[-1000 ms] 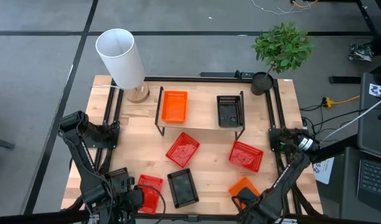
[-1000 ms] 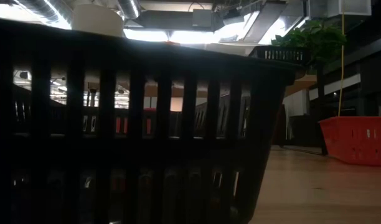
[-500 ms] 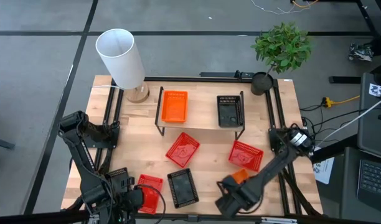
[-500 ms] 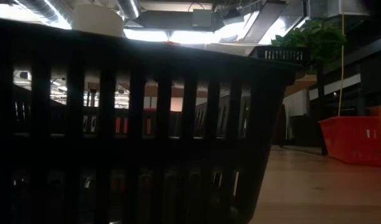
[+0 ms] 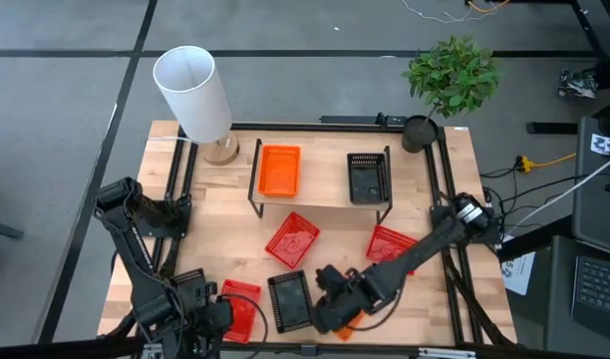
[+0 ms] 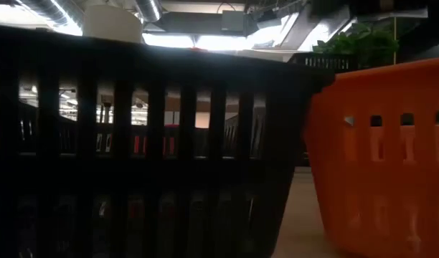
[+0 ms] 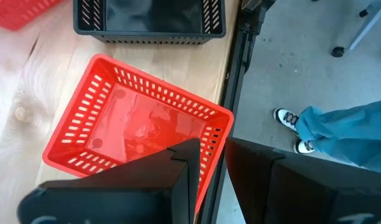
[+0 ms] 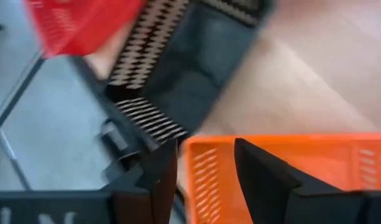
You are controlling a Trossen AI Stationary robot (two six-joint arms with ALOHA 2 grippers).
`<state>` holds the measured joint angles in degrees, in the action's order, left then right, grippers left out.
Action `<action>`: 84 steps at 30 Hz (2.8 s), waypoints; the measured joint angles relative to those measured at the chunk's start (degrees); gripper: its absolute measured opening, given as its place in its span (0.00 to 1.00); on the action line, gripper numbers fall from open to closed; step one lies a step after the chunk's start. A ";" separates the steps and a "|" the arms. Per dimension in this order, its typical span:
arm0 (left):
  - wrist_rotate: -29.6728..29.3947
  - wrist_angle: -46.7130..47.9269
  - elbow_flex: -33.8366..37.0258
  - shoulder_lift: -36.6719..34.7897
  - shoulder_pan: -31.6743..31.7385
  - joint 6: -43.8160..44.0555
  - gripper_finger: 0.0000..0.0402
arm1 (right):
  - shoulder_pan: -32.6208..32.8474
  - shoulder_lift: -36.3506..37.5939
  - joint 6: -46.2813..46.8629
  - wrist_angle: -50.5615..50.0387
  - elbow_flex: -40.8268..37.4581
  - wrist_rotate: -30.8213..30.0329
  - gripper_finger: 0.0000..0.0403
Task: Stack baskets on shelf by color
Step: Stack the orange bin on top of the other orange bins on the shelf
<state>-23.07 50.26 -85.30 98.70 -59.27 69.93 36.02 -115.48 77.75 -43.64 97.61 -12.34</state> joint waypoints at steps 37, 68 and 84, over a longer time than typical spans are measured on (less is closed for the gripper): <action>-0.28 0.01 0.00 0.00 3.17 -0.13 0.17 | 3.85 -6.69 24.08 -29.65 0.25 -10.21 0.39; -1.43 -10.92 0.07 1.09 6.71 -9.11 0.17 | 9.12 -9.14 -2.70 -28.48 19.35 -7.43 0.38; 16.27 -47.52 0.05 12.87 26.13 -32.85 0.35 | 23.67 -9.18 40.50 -45.93 31.64 -16.89 0.29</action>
<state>-6.80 2.74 -85.25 111.56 -33.13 37.08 59.70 -124.66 118.25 -89.56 129.25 -29.23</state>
